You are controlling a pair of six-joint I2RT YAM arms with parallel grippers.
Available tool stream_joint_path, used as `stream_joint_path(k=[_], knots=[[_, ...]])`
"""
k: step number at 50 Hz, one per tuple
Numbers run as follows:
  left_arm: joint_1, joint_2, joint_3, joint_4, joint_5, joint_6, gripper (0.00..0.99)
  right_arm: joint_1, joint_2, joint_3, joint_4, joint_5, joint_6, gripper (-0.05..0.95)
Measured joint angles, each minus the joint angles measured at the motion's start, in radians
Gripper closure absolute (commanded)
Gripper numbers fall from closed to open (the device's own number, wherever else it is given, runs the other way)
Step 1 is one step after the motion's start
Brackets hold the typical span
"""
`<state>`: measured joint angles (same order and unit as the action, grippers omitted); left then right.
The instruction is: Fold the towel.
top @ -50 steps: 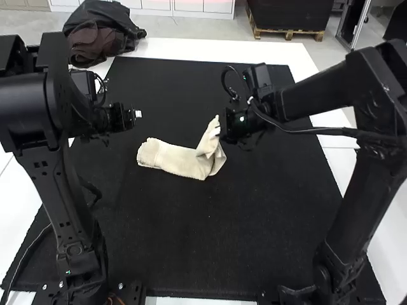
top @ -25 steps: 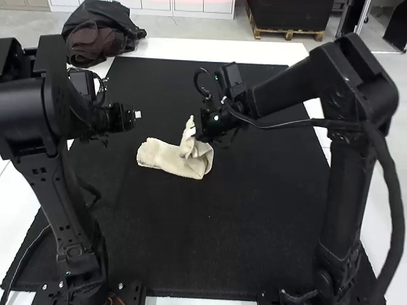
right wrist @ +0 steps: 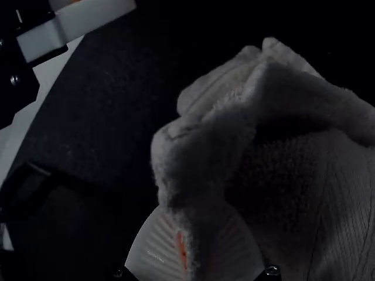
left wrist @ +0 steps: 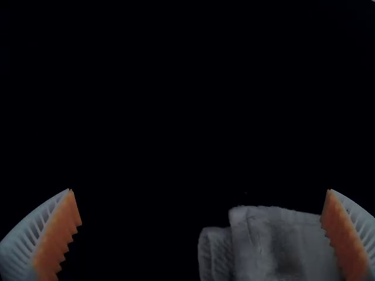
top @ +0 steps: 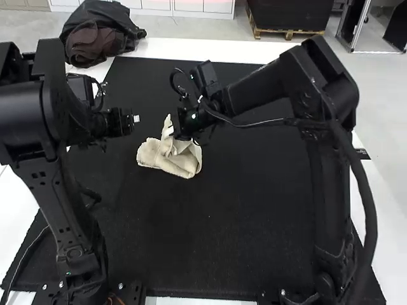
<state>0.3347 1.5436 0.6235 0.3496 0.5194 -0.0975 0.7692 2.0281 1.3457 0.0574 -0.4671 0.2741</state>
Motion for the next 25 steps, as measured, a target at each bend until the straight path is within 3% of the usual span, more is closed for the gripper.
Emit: stream_joint_path(k=[12, 25], knots=[[0.101, 0.000, 0.000, 0.034, 0.000, 0.015, 0.036, 0.015, 0.062, 0.070, -0.003, 0.000, 0.000, 0.92], [0.159, 0.000, 0.000, 0.015, 0.001, 0.057, 0.036, 0.032, 0.143, 0.161, -0.007, 0.002, 0.002, 0.92]])
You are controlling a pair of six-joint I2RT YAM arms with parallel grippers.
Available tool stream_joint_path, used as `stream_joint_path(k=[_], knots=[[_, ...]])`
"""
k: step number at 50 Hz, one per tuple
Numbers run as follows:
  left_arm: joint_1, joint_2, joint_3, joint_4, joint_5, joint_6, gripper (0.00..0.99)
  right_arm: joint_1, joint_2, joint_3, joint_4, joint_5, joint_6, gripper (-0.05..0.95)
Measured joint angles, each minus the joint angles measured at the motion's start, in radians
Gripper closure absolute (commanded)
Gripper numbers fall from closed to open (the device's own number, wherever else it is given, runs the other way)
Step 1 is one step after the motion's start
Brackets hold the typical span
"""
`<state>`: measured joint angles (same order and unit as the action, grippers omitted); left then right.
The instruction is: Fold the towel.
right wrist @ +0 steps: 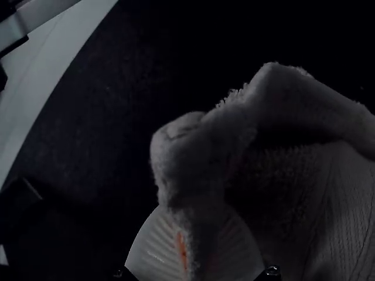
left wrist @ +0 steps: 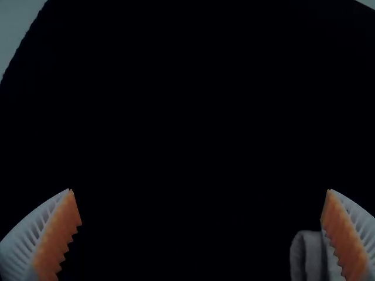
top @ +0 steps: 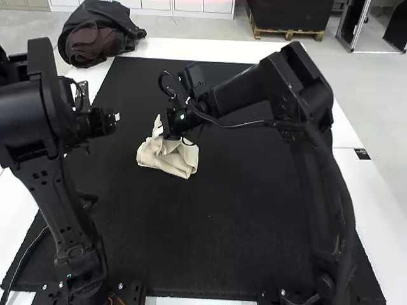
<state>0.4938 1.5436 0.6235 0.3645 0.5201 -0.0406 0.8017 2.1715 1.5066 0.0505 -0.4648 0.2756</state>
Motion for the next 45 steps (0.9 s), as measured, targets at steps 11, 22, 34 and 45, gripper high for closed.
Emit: stream_joint_path(k=[11, 22, 34, 45], knots=[[0.033, 0.000, 0.000, -0.001, 0.000, 0.019, 0.036, 0.015, 0.047, 0.059, -0.005, 0.000, 0.009, 0.45], [0.035, 0.000, 0.000, -0.004, 0.000, 0.022, 0.036, 0.017, 0.055, 0.114, -0.004, -0.001, 0.013, 0.08], [0.035, -0.006, -0.009, -0.027, 0.000, 0.022, 0.038, 0.016, 0.053, 0.169, -0.004, -0.003, 0.012, 0.01], [0.035, -0.040, -0.019, -0.023, 0.001, 0.022, 0.036, 0.011, 0.041, 0.151, -0.006, 0.004, 0.006, 0.15]])
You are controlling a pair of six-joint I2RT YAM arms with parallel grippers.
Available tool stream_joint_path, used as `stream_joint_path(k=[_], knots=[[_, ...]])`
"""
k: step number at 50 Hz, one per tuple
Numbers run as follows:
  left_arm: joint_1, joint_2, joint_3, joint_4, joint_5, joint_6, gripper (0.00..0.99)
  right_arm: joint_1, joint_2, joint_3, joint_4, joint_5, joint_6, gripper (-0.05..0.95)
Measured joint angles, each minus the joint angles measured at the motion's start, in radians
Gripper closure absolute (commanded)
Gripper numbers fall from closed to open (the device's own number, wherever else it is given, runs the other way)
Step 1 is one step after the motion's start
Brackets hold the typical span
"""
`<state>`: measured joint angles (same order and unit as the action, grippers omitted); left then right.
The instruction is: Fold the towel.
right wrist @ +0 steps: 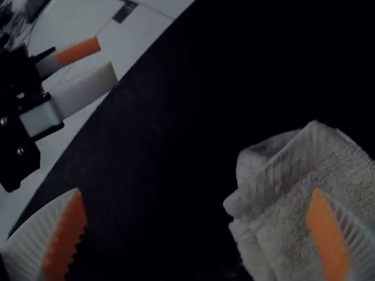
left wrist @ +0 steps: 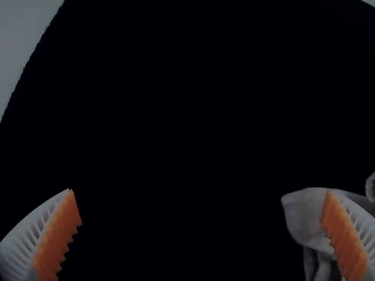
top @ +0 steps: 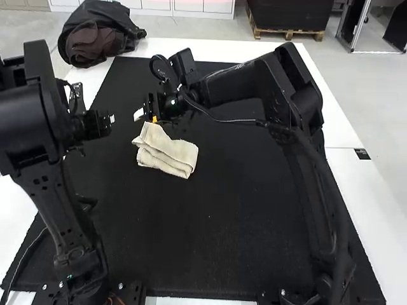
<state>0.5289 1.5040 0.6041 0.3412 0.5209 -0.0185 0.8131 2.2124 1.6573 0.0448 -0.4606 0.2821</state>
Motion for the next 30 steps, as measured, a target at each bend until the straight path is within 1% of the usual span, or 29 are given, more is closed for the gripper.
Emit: stream_joint_path(k=[3, 4, 6, 7, 10, 11, 12, 20, 30], knots=[[0.000, -0.002, 0.000, -0.001, 0.000, 0.000, 0.036, -0.006, -0.016, -0.022, -0.001, 0.000, -0.003, 0.35], [0.000, -0.002, 0.000, -0.001, 0.000, 0.000, 0.038, -0.009, -0.023, -0.029, -0.001, 0.000, -0.005, 0.42], [0.000, -0.002, 0.000, -0.001, 0.000, 0.000, 0.038, -0.016, -0.038, -0.045, 0.000, -0.001, -0.007, 0.62], [0.000, -0.003, 0.000, -0.001, 0.000, 0.000, 0.038, -0.019, -0.045, -0.051, 0.000, -0.001, -0.007, 0.69], [0.000, -0.006, 0.000, -0.002, 0.000, 0.000, 0.038, -0.031, -0.067, -0.074, 0.003, -0.004, -0.008, 0.88], [0.000, -0.008, 0.000, -0.002, 0.000, 0.000, 0.036, -0.034, -0.073, -0.080, 0.005, -0.004, -0.008, 0.91], [0.000, -0.010, 0.000, -0.002, 0.000, 0.000, 0.036, -0.037, -0.079, -0.086, 0.007, -0.005, -0.007, 0.92], [0.000, -0.013, 0.000, -0.001, 0.000, -0.001, 0.036, -0.051, -0.102, -0.131, 0.036, -0.018, -0.008, 0.92], [-0.011, -0.013, 0.000, 0.000, 0.000, -0.001, 0.036, -0.051, -0.098, -0.189, 0.118, -0.027, -0.005, 0.92]])
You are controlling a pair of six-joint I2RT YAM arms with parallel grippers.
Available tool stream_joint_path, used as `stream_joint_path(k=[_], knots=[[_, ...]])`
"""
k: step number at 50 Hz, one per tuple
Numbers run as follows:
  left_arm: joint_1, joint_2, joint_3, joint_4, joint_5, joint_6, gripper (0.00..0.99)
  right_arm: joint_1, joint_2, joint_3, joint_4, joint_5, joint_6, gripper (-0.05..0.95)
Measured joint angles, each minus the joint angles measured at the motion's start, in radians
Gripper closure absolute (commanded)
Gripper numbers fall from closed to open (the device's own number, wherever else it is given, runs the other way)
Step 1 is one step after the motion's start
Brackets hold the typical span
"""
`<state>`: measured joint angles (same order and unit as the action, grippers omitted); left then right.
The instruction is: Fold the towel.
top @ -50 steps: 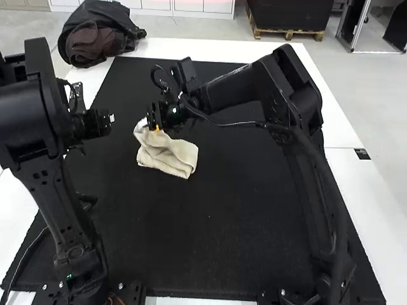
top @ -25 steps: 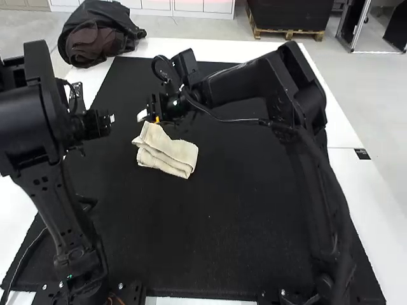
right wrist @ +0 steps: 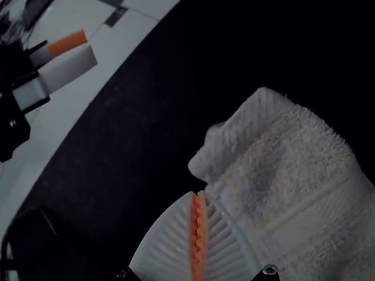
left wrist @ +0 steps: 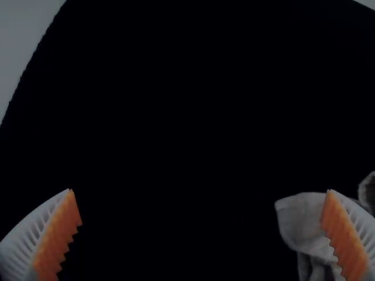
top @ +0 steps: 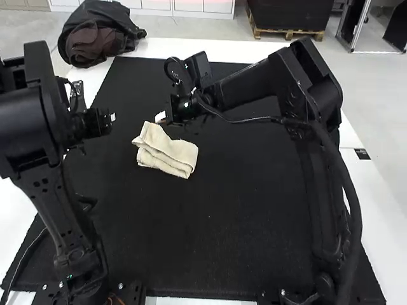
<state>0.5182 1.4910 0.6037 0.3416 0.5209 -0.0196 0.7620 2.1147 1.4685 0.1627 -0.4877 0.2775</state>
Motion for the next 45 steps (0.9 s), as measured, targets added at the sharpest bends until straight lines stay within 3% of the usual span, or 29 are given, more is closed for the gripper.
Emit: stream_joint_path(k=[16, 25, 45], knots=[[0.000, -0.007, 0.000, 0.004, 0.000, -0.004, 0.036, 0.007, 0.098, -0.004, 0.112, -0.004, 0.023, 0.92], [0.000, -0.045, 0.000, 0.029, 0.000, -0.019, 0.036, 0.016, 0.142, -0.003, 0.216, -0.012, 0.056, 0.92], [0.000, -0.046, 0.000, 0.024, 0.000, -0.030, 0.036, 0.016, 0.275, 0.056, 0.335, -0.034, 0.090, 0.92]])
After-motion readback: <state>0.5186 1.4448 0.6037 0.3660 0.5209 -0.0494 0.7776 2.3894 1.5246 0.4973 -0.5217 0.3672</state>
